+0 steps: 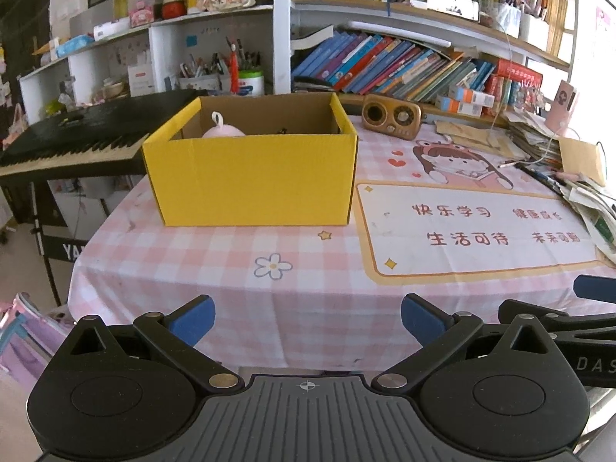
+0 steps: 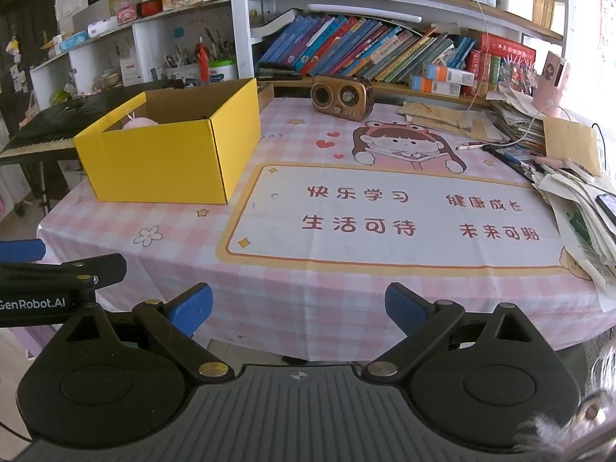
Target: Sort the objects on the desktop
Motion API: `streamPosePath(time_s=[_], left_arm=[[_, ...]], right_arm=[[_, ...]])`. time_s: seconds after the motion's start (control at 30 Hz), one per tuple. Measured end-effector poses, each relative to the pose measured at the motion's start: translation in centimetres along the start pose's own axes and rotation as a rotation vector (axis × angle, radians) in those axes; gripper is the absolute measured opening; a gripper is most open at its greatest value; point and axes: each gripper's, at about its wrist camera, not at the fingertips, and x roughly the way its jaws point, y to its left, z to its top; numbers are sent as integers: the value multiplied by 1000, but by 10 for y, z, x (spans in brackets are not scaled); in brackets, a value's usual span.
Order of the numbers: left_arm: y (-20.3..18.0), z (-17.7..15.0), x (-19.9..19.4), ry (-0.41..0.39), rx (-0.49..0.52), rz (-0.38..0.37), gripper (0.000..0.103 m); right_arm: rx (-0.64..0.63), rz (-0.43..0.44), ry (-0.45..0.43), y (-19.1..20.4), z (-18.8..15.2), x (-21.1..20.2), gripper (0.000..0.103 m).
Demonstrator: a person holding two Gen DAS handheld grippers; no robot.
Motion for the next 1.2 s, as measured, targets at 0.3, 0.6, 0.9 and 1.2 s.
streamPosePath(time_s=[0.3, 0.6, 0.9, 1.2], left_arm=[[-3, 1, 0, 7, 10, 13, 103], [-5, 0, 0, 18, 18, 25, 103], [-4, 0, 0, 16, 14, 28, 103], [-2, 0, 1, 17, 5, 28, 103]], right_arm=[[-5, 8, 4, -2, -1, 0, 99], [-7, 8, 6, -2, -2, -1, 101], [-6, 7, 11, -3, -2, -1, 102], [-10, 7, 11, -3, -2, 0, 102]])
